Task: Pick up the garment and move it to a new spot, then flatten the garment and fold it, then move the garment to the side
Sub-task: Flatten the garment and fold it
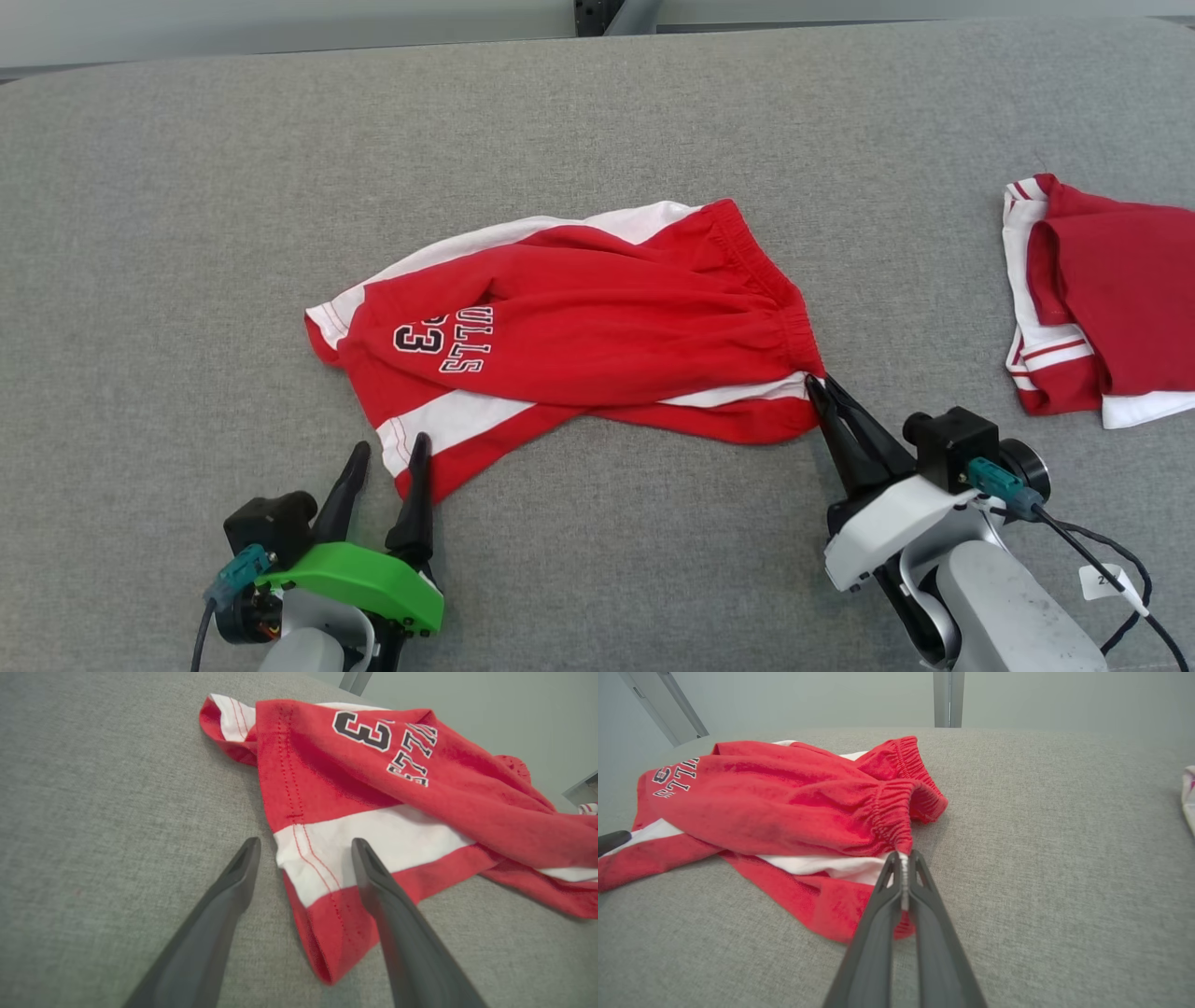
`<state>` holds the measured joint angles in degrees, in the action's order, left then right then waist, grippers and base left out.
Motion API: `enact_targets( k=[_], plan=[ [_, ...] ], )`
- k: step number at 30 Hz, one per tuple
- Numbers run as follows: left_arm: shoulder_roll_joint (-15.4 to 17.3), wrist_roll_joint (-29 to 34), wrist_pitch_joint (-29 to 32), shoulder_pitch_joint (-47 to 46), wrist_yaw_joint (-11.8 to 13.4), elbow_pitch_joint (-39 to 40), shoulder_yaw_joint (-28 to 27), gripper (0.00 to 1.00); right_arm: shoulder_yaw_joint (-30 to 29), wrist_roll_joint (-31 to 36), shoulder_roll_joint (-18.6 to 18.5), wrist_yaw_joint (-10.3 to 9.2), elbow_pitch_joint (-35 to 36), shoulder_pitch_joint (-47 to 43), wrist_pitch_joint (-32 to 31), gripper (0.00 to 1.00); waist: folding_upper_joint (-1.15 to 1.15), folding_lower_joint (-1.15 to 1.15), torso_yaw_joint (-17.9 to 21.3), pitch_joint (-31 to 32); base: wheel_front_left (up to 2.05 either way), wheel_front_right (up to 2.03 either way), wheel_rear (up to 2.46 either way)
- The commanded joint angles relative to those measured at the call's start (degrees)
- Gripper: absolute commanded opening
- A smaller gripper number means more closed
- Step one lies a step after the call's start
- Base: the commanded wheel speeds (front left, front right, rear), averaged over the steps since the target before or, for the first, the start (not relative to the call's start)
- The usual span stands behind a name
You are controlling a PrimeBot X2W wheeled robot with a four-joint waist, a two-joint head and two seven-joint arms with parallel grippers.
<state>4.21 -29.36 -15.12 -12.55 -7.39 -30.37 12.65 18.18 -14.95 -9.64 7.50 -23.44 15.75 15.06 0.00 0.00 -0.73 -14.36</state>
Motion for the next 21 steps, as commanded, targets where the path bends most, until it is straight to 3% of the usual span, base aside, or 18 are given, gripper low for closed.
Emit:
enact_targets(
  k=[1,21],
  plan=[
    [-0.2,-0.7,0.0,0.8,-0.2,-0.3,-0.2,1.0,-0.1,0.3,0.2,-0.03,0.1,-0.4,0.1,0.0,0.0,0.0,-0.3,0.3,0.0,0.0,0.0],
    [0.8,-5.0,0.0,-0.1,-0.2,-0.6,3.1,1.0,-0.3,0.1,0.6,-0.03,-0.1,-0.4,0.1,0.0,0.0,0.0,0.2,0.4,0.0,0.0,0.0]
  ],
)
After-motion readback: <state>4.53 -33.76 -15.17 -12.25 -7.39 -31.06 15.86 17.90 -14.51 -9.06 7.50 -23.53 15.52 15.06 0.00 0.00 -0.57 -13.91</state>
